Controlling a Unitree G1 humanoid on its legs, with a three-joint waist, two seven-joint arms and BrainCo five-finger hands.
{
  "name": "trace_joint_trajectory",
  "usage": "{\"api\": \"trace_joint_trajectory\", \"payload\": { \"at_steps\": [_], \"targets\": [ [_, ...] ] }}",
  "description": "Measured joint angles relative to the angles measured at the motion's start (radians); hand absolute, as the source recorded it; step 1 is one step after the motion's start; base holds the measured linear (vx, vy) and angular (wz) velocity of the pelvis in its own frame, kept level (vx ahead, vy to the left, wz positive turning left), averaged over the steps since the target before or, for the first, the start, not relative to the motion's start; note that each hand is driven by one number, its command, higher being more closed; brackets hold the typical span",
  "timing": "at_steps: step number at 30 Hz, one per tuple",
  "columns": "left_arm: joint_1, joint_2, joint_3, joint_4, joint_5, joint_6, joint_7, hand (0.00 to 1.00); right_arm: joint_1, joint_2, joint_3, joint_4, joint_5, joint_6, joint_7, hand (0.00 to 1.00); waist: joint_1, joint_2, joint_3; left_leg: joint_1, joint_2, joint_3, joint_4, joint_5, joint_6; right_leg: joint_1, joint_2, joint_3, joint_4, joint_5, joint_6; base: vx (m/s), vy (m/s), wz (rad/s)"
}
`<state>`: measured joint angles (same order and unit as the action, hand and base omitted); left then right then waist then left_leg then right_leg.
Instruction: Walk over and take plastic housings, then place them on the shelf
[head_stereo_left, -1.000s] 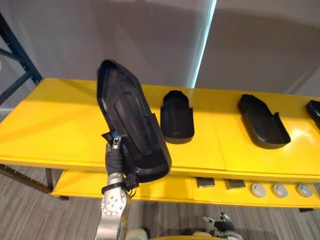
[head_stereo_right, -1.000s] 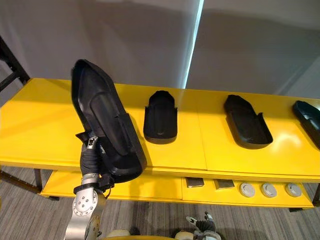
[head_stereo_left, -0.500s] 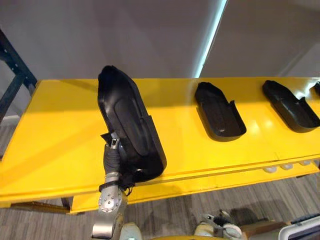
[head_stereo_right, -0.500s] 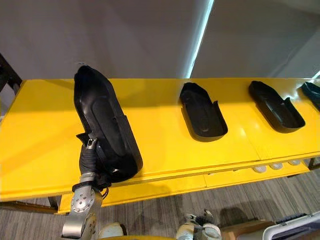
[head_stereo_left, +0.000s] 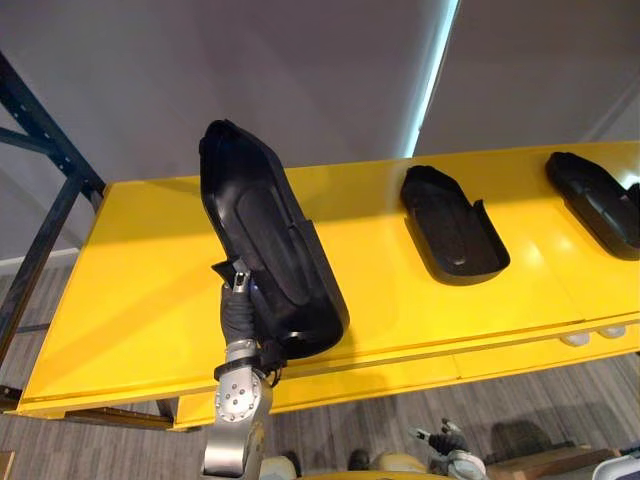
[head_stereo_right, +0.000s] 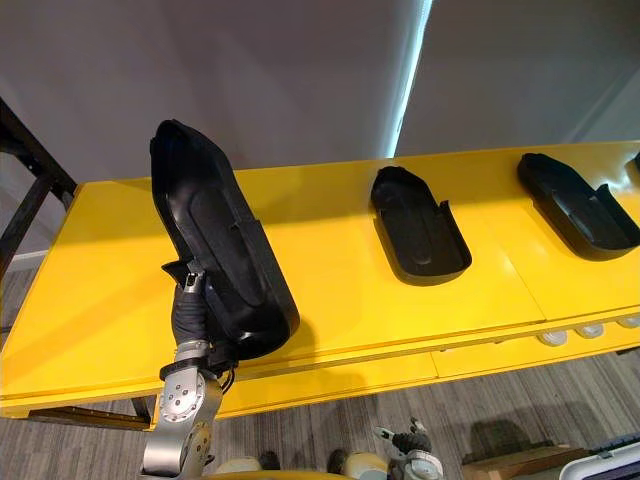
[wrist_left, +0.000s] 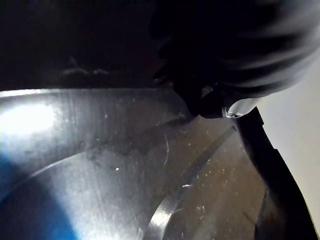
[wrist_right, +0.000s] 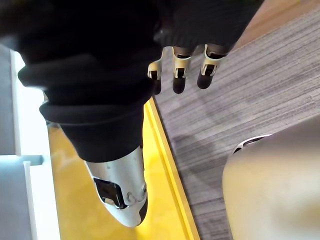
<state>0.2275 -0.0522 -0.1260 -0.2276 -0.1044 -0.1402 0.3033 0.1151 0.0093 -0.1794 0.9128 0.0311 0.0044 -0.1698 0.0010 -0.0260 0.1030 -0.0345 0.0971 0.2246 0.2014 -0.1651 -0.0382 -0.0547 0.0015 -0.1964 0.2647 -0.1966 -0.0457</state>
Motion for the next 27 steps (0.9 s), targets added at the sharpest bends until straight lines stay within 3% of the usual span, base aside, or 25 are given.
{"api": "trace_joint_trajectory", "payload": {
  "at_steps": [7, 13, 17, 27],
  "targets": [
    [0.018, 0.013, 0.020, 0.002, 0.066, 0.017, 0.007, 1.00, 0.043, 0.011, -0.002, -0.025, -0.002, 0.000, 0.000, 0.00, 0.015, -0.010, -0.043, 0.012, -0.018, -0.012, -0.059, 0.032, 0.012, 0.025, 0.000, 0.002, -0.076, 0.048, 0.016, -0.03, 0.038, 0.03],
    [-0.115, 0.121, 0.096, 0.165, 0.221, 0.083, 0.051, 1.00, 0.049, 0.003, -0.002, -0.021, -0.006, -0.001, 0.002, 0.00, 0.012, -0.002, -0.074, 0.074, -0.048, -0.036, -0.233, 0.141, 0.022, 0.049, 0.001, 0.005, -0.157, 0.105, 0.024, -0.03, 0.036, 0.11],
    [-0.219, 0.190, 0.159, 0.319, 0.284, 0.116, 0.078, 1.00, 0.037, -0.007, -0.007, -0.002, -0.014, -0.003, 0.022, 0.00, -0.006, 0.006, -0.078, 0.077, -0.049, -0.055, -0.298, 0.189, 0.020, 0.030, 0.013, 0.004, -0.186, 0.131, 0.018, -0.07, -0.002, 0.06],
    [-0.373, 0.264, 0.239, 0.495, 0.363, 0.166, 0.076, 1.00, 0.011, -0.020, -0.012, 0.015, -0.042, -0.005, 0.042, 0.00, -0.039, 0.022, -0.069, 0.047, -0.044, -0.066, -0.304, 0.205, 0.003, 0.018, 0.036, 0.018, -0.234, 0.164, 0.001, -0.03, -0.009, -0.02]
  ]
}}
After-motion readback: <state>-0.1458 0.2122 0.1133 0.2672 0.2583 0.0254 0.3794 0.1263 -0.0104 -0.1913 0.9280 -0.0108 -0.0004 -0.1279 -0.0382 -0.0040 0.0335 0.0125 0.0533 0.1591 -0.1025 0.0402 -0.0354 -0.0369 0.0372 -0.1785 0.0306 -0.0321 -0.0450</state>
